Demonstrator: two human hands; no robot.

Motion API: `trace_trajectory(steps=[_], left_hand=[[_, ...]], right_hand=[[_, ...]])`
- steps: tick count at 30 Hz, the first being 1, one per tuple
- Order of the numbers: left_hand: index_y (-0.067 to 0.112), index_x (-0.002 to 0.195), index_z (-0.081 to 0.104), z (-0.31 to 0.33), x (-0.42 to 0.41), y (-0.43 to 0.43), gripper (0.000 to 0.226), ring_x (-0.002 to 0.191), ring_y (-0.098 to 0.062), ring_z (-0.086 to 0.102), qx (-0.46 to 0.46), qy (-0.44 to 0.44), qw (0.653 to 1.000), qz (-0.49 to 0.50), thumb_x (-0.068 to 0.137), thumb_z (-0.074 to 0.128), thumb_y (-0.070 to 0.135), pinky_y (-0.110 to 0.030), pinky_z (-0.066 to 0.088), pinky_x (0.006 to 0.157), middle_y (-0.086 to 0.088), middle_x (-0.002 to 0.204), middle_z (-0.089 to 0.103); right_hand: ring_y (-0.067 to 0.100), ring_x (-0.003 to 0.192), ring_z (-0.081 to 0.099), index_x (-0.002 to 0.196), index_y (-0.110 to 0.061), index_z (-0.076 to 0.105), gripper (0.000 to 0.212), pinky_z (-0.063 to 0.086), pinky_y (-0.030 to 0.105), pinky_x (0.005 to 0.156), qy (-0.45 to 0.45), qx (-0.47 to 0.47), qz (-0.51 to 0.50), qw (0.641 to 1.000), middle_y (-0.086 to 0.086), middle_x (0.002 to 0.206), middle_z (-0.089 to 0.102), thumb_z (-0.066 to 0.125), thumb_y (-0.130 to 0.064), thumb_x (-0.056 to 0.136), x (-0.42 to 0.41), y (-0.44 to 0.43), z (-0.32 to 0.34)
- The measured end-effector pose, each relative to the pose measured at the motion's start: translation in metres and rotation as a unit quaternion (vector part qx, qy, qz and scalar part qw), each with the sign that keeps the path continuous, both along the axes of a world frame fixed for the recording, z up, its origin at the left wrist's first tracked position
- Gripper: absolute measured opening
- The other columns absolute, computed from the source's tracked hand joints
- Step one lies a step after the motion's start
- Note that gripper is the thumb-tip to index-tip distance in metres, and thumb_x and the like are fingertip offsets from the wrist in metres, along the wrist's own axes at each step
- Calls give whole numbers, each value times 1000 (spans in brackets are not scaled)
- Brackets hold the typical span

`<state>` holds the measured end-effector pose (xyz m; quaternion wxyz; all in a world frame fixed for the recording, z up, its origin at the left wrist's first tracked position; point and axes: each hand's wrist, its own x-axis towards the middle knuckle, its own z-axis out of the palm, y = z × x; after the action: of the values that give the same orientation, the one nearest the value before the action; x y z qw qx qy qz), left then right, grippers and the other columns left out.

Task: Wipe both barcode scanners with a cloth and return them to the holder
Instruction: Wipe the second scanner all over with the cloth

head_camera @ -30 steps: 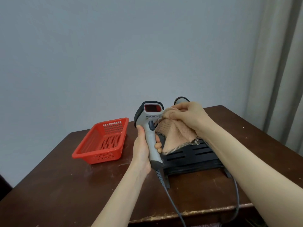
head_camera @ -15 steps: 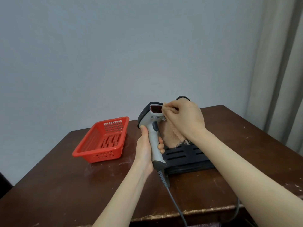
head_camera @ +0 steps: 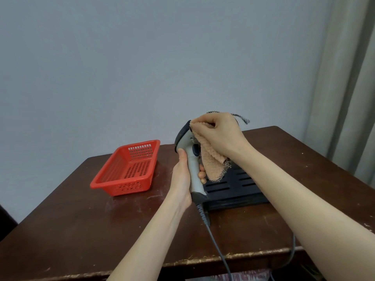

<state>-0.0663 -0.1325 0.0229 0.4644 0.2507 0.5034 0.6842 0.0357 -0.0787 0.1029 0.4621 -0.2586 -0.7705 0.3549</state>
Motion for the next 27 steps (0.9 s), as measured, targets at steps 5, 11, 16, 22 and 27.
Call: trace_trajectory(steps=[5,11,16,22,27], left_hand=[[6,86,57,1,-3,-1,61,39,-12,43,-6,-2,1000,6,90,37,63,-21,39,37,-4,55,51],[6,86,56,3,-3,-1,58,38,-12,43,-2,-3,1000,10,91,38,61,-21,38,36,-4,54,52],[8,87,55,6,-4,-2,57,38,-11,42,12,-20,1000,18,91,38,62,-20,37,35,-3,54,51],[7,92,52,7,-5,-1,59,38,-13,42,6,-3,1000,27,91,37,64,-21,38,36,-3,53,50],[6,92,57,9,1,-1,60,38,-12,42,14,-10,1000,19,93,35,61,-20,38,37,-4,54,49]], right_hand=[[2,88,64,88,-23,73,16,50,20,83,-58,23,22,998,-14,84,69,58,-16,88,7,5,2],[16,84,62,78,-37,65,22,51,31,72,-182,107,-87,973,-10,85,69,52,-19,80,12,11,5],[24,84,60,79,-32,62,19,42,30,65,-259,115,-170,944,-2,87,64,48,-24,89,17,26,-4],[8,83,62,81,-27,67,23,49,29,76,-79,53,-179,979,-16,78,66,48,-16,87,21,25,-8],[15,94,60,101,-28,71,19,44,28,75,-143,136,-138,971,-6,95,65,55,-29,91,11,22,-12]])
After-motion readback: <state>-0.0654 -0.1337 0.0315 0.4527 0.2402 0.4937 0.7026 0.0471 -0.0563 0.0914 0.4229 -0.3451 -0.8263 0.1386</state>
